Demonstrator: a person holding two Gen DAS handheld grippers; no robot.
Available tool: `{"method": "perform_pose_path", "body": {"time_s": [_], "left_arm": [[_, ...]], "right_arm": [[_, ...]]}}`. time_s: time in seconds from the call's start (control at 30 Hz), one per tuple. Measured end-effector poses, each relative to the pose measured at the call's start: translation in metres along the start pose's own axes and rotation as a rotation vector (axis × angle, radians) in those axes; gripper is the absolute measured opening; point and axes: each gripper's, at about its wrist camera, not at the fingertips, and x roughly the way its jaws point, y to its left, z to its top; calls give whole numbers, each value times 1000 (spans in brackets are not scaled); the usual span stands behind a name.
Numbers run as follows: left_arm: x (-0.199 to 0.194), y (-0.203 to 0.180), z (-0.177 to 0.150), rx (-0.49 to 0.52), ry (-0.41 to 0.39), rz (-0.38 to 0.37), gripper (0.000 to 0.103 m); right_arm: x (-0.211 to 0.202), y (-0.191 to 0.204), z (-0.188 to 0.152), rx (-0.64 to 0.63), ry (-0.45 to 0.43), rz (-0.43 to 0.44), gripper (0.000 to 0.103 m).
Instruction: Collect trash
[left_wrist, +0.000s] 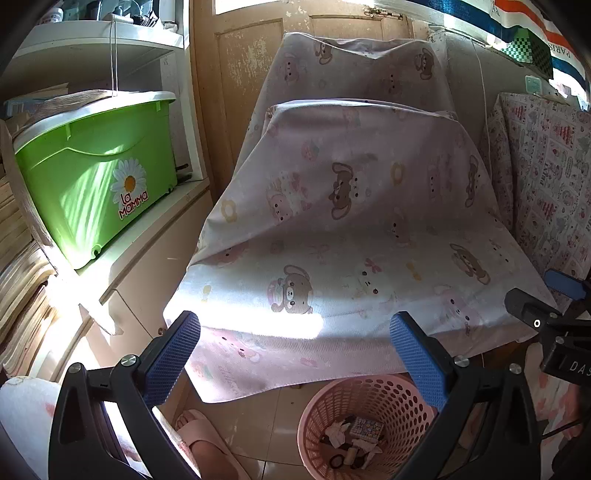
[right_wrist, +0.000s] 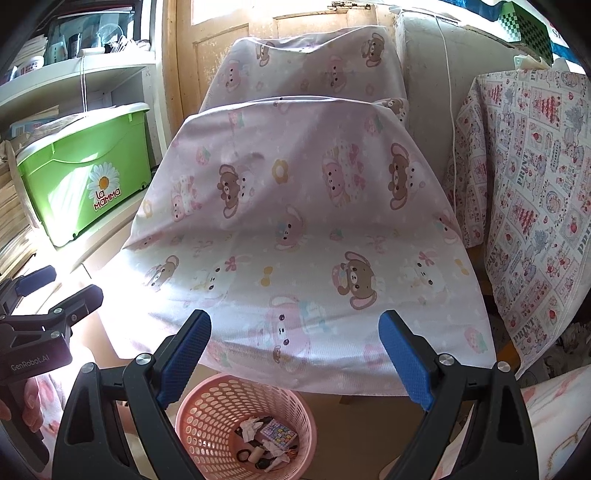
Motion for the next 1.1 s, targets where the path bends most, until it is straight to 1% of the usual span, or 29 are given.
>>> {"method": "perform_pose_path", "body": {"time_s": [0.27,0.7,0.87,0.97,1.1], "left_arm": [[0,0,0,-1,2,-6,102],[1,0,-1,-2,3,-12,102],[1,-2,-1,3,-3,-5,102],[0,-1,-1,3,-13,17,102],[1,-1,-1,5,-9,9,102]], "right_arm": [[-2,6,-2,-27,-3,-1,93],[0,5,-2,-21,11,-7,93],[1,6,-2,-20,12,-6,93],[1,5,-2,-20,10,-4,93],[1,6,-2,-22,13,-4,93]]}}
